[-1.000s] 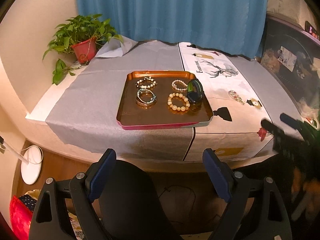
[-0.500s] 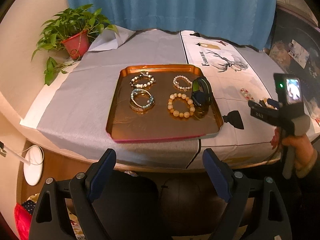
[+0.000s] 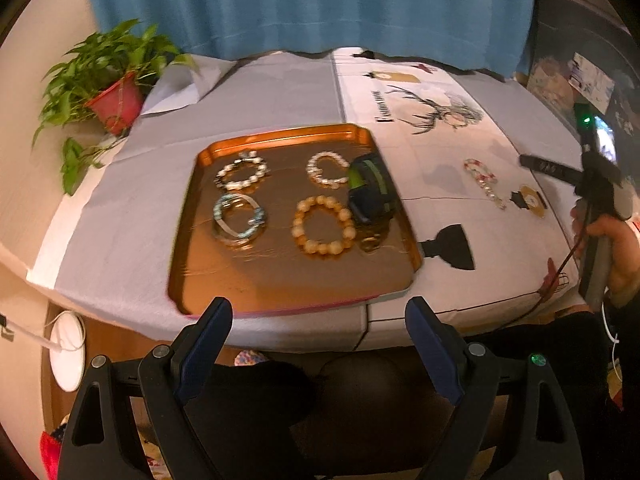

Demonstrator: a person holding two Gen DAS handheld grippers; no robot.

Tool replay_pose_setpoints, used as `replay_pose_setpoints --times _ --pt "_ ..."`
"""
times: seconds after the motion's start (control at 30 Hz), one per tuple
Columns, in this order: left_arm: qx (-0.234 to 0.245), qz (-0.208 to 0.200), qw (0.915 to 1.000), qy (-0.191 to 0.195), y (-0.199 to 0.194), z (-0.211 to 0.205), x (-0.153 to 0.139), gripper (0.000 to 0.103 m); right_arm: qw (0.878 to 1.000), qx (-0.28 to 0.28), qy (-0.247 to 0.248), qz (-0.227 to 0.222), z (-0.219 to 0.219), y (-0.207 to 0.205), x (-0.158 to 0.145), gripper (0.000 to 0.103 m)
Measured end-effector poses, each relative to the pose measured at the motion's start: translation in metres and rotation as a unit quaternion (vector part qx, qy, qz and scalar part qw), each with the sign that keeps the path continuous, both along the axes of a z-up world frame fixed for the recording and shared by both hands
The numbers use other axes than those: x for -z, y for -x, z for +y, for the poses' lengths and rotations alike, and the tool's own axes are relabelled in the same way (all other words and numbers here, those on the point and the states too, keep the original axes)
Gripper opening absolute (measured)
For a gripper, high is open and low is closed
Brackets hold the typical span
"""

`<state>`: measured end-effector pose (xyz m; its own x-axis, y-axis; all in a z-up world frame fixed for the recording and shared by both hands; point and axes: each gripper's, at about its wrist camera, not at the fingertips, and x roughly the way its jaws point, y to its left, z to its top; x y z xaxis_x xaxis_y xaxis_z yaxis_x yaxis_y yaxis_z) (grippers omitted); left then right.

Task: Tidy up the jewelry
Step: 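Move both open tools back toward the jewelry on the runner, then grasp the pearl-and-gold brooch pin with the left tool while the right tool grasps the pastel bead bracelet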

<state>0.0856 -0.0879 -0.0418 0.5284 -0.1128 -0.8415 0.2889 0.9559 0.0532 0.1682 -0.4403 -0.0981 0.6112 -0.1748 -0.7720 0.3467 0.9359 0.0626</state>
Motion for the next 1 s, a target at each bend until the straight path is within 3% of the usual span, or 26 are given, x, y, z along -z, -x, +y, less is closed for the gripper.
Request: replay_pose_setpoints --times 0.3,0.43,0.53,0.77,1.0 --pt "0.021 -0.009 0.9996 -0.019 -0.001 -0.025 -0.004 0.086 0.997 -0.072 0.003 0.017 0.032 -0.026 0.021 0.076" --pt "0.026 -0.013 0.9995 -0.013 -0.007 -0.036 -0.011 0.086 0.993 -0.084 0.066 0.044 0.036 -0.03 0.029 0.079" --pt "0.043 -0.022 0.9988 -0.006 -0.011 -0.054 -0.018 0.086 0.991 -0.042 0.115 0.055 0.017 -0.015 0.029 0.081" --pt "0.101 -0.007 0.9942 0.036 -0.041 -0.126 -0.017 0.086 0.994 -0.002 0.098 0.047 -0.038 0.029 0.028 0.081" --pt "0.151 0.062 0.986 0.032 -0.1 -0.214 0.034 0.086 0.998 -0.01 0.063 0.018 -0.052 0.045 0.029 0.081"
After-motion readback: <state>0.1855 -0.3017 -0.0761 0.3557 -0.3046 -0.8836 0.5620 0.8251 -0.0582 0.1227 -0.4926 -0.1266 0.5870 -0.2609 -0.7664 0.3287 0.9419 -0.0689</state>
